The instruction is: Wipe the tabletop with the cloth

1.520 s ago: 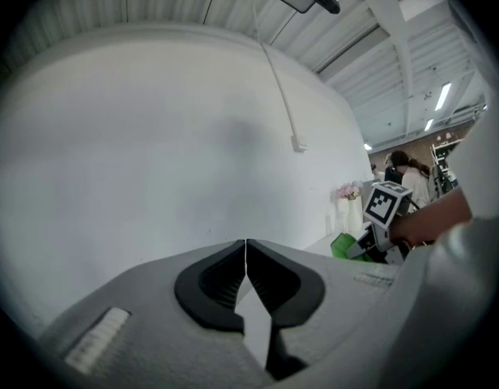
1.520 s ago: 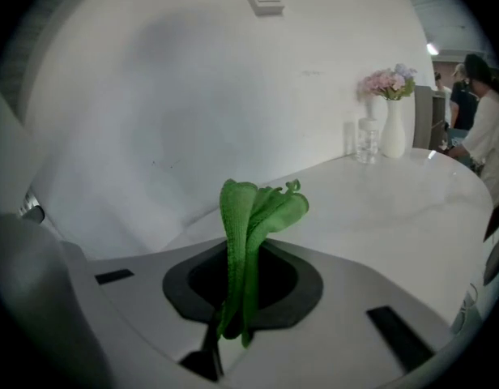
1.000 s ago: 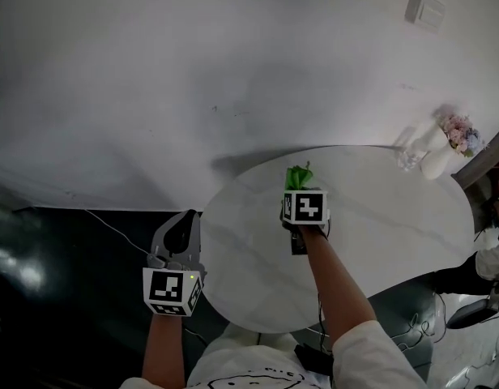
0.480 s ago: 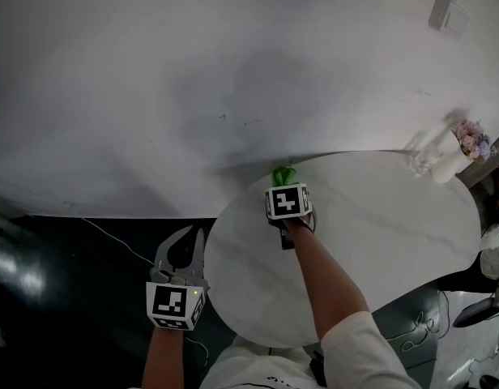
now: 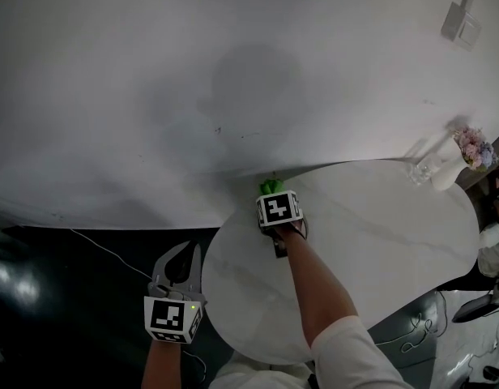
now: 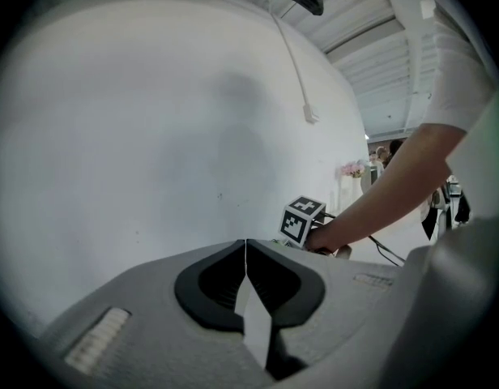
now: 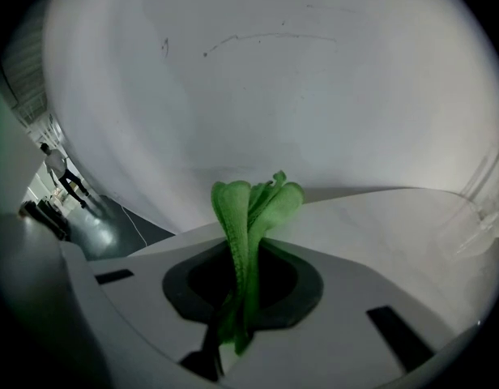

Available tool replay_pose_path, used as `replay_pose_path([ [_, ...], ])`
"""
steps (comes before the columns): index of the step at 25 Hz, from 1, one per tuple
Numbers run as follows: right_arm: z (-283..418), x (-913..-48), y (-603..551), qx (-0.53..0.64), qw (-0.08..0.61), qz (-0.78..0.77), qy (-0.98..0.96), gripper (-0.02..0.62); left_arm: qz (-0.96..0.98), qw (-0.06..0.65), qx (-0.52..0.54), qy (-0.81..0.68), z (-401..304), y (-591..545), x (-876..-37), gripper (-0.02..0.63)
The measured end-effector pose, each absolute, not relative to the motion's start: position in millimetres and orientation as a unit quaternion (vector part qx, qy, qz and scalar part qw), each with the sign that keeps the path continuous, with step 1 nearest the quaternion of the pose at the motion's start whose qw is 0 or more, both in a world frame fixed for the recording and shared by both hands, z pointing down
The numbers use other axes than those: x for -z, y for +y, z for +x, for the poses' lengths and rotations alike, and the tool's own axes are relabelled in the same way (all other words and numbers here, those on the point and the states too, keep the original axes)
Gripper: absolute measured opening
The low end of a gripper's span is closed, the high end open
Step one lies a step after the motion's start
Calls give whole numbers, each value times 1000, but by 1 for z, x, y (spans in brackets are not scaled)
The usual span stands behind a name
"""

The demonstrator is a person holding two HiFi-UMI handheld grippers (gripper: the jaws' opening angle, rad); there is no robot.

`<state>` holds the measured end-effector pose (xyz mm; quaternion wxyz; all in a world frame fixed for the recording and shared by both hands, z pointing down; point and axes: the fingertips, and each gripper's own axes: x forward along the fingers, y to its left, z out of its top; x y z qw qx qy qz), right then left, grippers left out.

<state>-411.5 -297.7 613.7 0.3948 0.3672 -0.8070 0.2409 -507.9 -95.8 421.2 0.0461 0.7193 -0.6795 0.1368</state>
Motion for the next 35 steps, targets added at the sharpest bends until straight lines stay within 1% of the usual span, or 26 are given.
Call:
replay_pose_path([
  [5,-406,-617,-306,-242,395,386,-798,43,722,50,-132,-677,-508,-106,-427,20],
  [9,-384,-618,-308,-242,411,422,-771,43,728,49,-127,-672,-503,-109,-427,20],
  [10,-377,-619,-309,-249,407,431,-766,43,729,48,-127,-671,-502,-110,-427,20],
  [13,-359,-622,-314,-308,367,451,-753,43,730,50,-124,-670,-497,-113,-428,20],
  [15,-350,-622,-314,-325,359,457,-746,43,733,51,-123,-668,-492,-115,-428,20],
  [20,-331,-622,-311,-305,374,475,-736,43,737,47,-126,-662,-482,-119,-427,20],
  [35,-259,-624,-294,-341,366,514,-697,43,754,39,-123,-645,-447,-131,-418,20],
])
